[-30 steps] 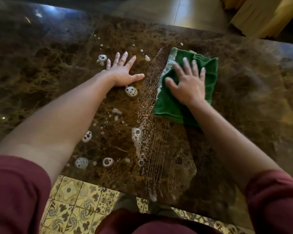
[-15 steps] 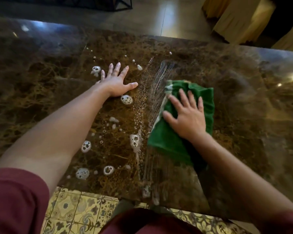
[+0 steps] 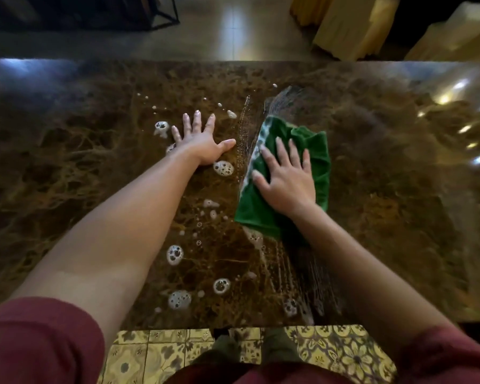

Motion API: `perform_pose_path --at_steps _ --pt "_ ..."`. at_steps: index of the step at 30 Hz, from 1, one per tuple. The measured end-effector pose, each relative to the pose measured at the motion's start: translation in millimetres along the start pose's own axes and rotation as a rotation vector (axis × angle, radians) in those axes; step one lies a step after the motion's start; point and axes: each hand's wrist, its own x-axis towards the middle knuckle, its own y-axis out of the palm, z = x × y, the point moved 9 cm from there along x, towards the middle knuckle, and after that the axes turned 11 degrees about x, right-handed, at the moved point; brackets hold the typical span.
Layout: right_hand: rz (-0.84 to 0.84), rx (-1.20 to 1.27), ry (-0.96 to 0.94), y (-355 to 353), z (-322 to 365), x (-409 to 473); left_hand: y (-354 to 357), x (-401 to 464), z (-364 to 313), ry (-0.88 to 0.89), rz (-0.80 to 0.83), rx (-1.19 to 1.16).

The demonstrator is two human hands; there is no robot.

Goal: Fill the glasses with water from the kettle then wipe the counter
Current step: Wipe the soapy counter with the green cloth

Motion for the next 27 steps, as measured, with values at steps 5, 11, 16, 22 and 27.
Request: perform_pose_path --at_steps 5,11,16,22,27 --pt "-0.043 -0.075 0.105 -9.4 -78.0 -98.6 -0.5 -8.0 -0.8 0.034 -0.017 0.01" --pt "-0.121 -0.06 0.32 -17.8 -124.3 -168.6 -1.1 -4.3 -4.6 0.05 -0.043 0.035" --pt "-0.12 -0.08 0.306 21.4 -45.8 -202.1 4.2 5.4 -4.5 0.06 -0.078 0.063" --pt "-0.123 -0.015 0.267 20.7 1.7 -90.1 4.8 4.0 -5.1 0.058 -0.082 0.066" --pt "-0.173 0.087 0.52 -20.3 -75.0 -7.9 -1.0 -9.7 -6.0 0.036 -0.038 0.042"
